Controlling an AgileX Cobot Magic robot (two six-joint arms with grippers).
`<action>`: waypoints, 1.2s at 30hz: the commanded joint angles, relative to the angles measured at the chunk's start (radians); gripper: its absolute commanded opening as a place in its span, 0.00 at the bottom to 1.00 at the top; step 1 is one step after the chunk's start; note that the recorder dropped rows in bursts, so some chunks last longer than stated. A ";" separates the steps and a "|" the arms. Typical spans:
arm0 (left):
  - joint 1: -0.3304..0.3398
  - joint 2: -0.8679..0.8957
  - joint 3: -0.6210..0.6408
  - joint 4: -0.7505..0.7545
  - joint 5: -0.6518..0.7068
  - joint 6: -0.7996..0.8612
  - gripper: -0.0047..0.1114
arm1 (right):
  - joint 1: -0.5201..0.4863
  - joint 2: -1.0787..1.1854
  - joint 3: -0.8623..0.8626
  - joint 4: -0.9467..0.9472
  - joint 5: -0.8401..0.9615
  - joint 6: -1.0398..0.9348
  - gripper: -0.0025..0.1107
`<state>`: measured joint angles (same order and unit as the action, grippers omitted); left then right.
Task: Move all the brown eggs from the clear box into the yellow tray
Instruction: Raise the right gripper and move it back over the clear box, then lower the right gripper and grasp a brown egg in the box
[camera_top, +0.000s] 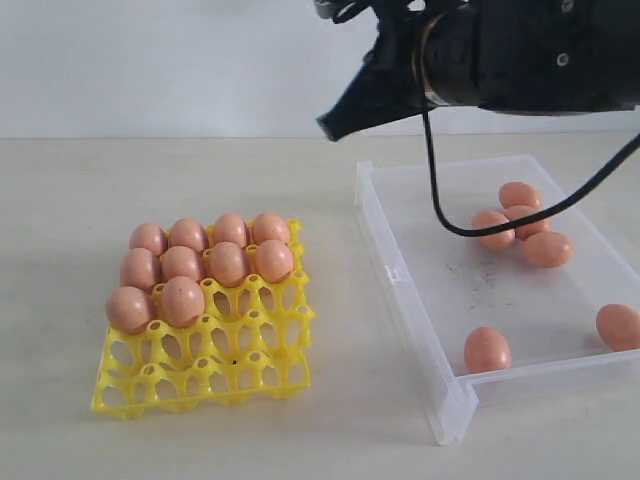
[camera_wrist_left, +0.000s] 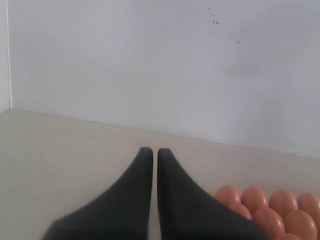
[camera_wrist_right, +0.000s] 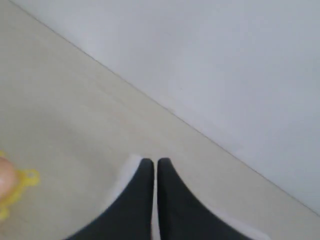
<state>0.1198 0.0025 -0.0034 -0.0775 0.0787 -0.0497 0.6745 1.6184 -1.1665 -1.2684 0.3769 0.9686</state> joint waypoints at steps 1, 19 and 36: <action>-0.002 -0.002 0.003 -0.009 -0.001 -0.009 0.07 | -0.042 -0.010 0.007 0.270 0.270 -0.380 0.02; -0.002 -0.002 0.003 -0.009 -0.003 -0.009 0.07 | -0.531 -0.008 0.007 1.204 0.696 -1.103 0.03; -0.002 -0.002 0.003 -0.009 -0.001 -0.009 0.07 | -0.526 0.202 0.050 1.125 0.649 -1.004 0.51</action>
<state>0.1198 0.0025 -0.0034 -0.0775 0.0787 -0.0497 0.1506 1.7978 -1.1168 -0.1329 1.0535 -0.0481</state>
